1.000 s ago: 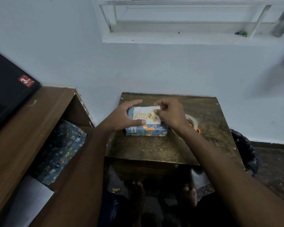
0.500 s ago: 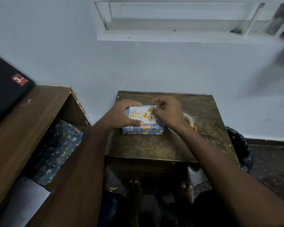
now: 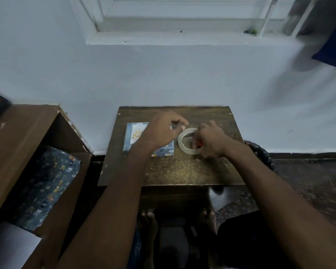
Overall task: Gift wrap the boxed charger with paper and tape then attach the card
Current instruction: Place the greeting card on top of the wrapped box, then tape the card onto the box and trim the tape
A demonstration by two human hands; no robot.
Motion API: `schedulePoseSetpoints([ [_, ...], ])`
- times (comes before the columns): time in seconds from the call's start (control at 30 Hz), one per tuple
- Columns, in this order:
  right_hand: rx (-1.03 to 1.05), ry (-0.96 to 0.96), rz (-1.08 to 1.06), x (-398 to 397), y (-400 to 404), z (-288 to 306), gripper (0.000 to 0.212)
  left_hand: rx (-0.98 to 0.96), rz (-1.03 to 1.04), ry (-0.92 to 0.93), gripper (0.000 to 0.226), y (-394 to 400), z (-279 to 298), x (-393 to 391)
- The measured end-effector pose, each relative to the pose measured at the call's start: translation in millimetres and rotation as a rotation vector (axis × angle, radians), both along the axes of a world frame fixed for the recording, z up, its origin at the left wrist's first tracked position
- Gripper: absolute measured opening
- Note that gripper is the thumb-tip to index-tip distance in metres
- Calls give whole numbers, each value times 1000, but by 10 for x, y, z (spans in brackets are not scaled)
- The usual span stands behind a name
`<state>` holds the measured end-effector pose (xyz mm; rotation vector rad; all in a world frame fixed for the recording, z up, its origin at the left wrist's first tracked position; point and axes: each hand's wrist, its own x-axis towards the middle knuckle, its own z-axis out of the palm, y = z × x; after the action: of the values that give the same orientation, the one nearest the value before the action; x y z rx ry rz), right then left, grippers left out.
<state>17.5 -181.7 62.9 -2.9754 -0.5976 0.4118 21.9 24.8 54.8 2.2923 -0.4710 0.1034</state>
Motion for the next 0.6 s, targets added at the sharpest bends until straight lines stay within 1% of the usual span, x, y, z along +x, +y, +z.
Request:
schedulePoseSetpoints([
  [0.03, 13, -27, 4, -5, 4, 24, 22, 1, 1, 14, 14, -24, -2, -3],
  [0.1, 89, -46, 11, 16, -43, 75, 17, -2, 3, 26, 15, -58, 17, -21],
  [0.13, 177, -29, -1, 37, -94, 113, 17, -6, 3, 33, 16, -68, 29, -27],
  [0.2, 421, -3, -15, 64, -229, 201, 11, -42, 0, 81, 19, -76, 62, -49],
  [0.27, 634, 17, -43, 74, -357, 252, 7, -142, 0, 166, 24, -83, 106, -87],
  [0.33, 780, 46, -87, 85, -444, 257, 11, -244, 1, 214, 27, -76, 134, -103],
  [0.43, 880, 52, -82, 91, -489, 254, 13, -361, 9, 297, 26, -72, 170, -108],
  [0.6, 917, -19, -35, 99, -437, 282, 12, -478, 58, 448, 29, -80, 220, -147],
])
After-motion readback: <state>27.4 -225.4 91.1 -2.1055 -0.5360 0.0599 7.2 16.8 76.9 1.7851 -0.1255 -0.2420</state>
